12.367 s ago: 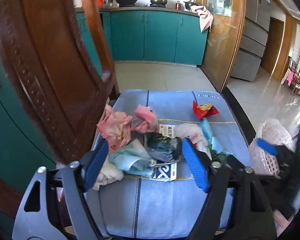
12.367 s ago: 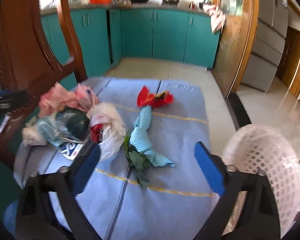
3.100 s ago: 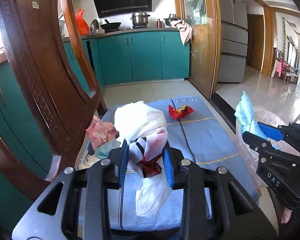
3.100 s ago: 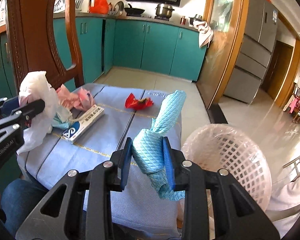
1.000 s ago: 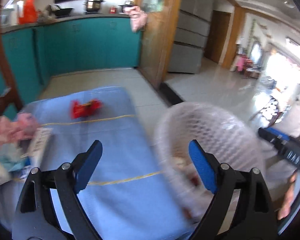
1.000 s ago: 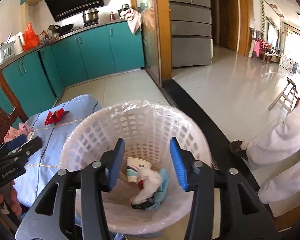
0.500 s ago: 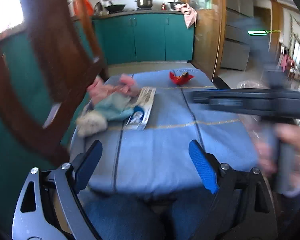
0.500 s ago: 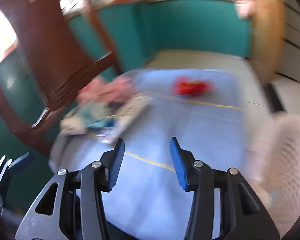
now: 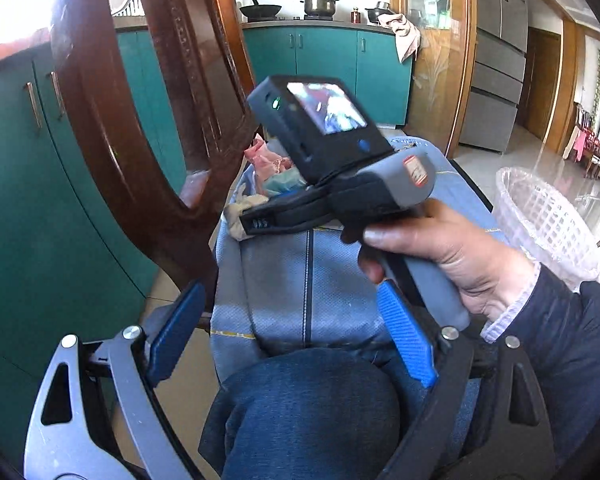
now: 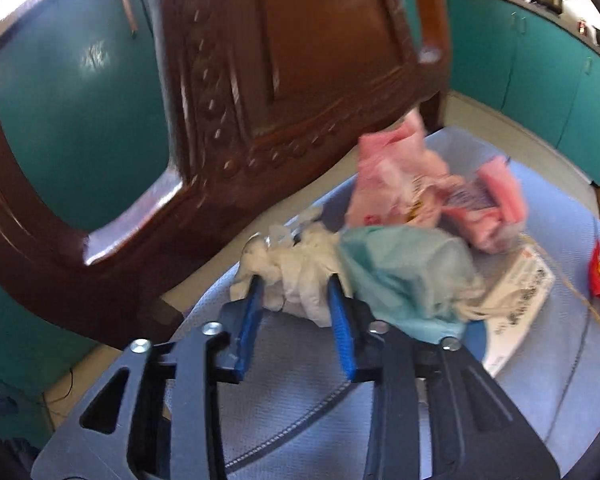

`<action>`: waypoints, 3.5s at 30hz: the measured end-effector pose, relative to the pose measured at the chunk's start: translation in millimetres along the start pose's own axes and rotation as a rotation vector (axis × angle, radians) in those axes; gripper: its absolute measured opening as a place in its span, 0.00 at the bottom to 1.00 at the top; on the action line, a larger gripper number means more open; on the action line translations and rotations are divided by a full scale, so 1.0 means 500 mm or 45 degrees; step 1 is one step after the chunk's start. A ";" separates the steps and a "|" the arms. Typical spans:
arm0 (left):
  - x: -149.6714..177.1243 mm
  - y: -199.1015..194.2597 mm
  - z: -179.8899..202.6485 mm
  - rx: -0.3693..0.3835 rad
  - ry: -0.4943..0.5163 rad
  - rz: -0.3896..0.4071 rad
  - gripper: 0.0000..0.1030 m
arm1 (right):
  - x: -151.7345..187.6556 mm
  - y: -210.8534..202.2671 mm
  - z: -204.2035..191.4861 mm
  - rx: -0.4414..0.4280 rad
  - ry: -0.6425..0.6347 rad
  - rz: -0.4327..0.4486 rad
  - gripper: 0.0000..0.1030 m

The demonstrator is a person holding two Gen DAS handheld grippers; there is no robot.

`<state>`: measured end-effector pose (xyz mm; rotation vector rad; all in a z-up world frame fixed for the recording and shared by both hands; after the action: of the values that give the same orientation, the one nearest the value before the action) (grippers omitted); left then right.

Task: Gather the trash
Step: 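Move the right tool to the white crumpled tissue while the left tool moves to the blue face mask, then grasp the white crumpled tissue with the right tool while the left tool grasps the blue face mask, then lift the tissue and mask and hold them above the table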

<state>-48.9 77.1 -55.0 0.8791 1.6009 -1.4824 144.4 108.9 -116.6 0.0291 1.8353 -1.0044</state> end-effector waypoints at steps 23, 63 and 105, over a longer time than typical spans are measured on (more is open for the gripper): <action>-0.117 0.236 0.069 0.196 -0.081 -0.113 0.80 | 0.185 -0.365 0.239 0.580 0.340 0.048 0.33; -0.148 0.327 0.088 0.116 -0.012 -0.197 0.82 | 0.186 -0.298 0.262 0.626 0.278 0.065 0.74; -0.196 0.225 0.119 0.135 0.027 0.061 0.23 | 0.142 -0.387 0.198 0.733 0.253 0.179 0.46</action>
<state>100.7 28.7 -22.3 0.9890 1.5168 -1.5406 99.3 -109.8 -66.9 0.6152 1.6306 -1.4350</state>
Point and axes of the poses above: each gripper's, at about its wrist camera, not at the fingertips, and y roughly the way its jaws point, z to its right, x to its underside, the point moved 1 cm from there along y, roughly the way its jaws point, and after that the axes turned 13 degrees about z, right-handed, at the moved point
